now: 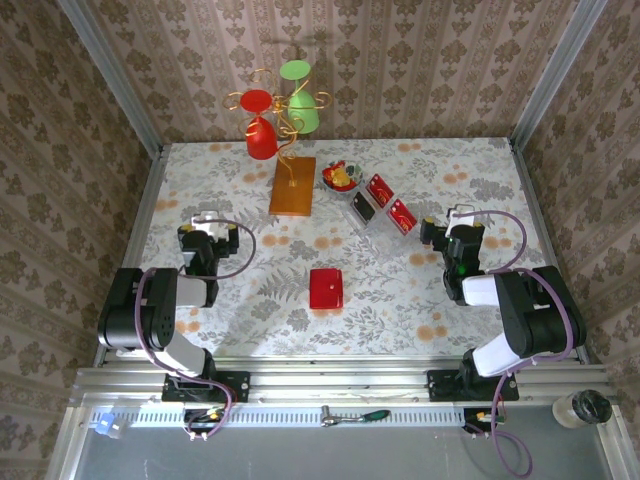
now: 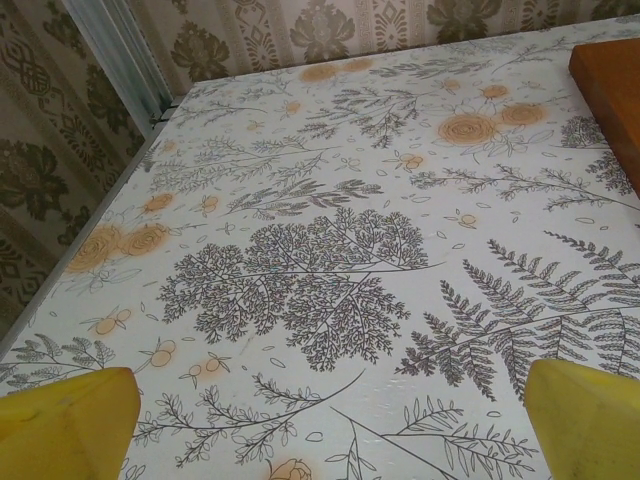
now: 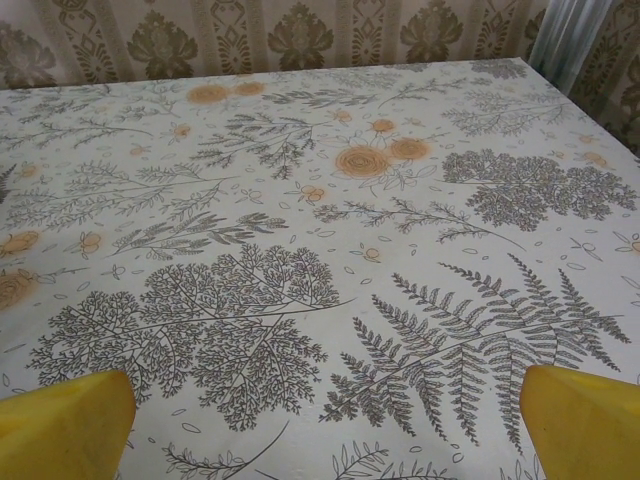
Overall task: Put the credit cards into the card holder
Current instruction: Reset both arms
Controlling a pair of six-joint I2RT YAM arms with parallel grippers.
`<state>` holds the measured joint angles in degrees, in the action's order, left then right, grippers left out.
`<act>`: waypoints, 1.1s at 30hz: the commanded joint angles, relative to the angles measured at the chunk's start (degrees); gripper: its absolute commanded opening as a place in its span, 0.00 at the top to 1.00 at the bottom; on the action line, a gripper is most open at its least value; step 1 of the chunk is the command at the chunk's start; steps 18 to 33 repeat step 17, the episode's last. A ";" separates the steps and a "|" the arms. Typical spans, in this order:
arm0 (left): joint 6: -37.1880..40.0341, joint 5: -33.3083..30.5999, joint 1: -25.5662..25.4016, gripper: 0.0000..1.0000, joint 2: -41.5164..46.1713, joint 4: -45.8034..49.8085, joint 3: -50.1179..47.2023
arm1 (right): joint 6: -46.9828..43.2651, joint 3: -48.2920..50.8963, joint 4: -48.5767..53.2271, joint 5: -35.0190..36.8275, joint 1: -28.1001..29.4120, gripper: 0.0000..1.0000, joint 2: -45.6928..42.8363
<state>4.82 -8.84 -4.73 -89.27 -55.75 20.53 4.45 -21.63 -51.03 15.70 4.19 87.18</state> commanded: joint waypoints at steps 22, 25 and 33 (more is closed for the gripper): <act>0.17 -0.51 0.43 0.00 -0.19 -0.87 0.15 | -0.29 -0.55 0.08 -1.07 -1.46 0.00 0.30; 0.17 -0.51 0.43 0.00 -0.19 -0.87 0.15 | -0.29 -0.55 0.08 -1.07 -1.46 0.00 0.30; 0.17 -0.51 0.43 0.00 -0.19 -0.87 0.15 | -0.29 -0.55 0.08 -1.07 -1.46 0.00 0.30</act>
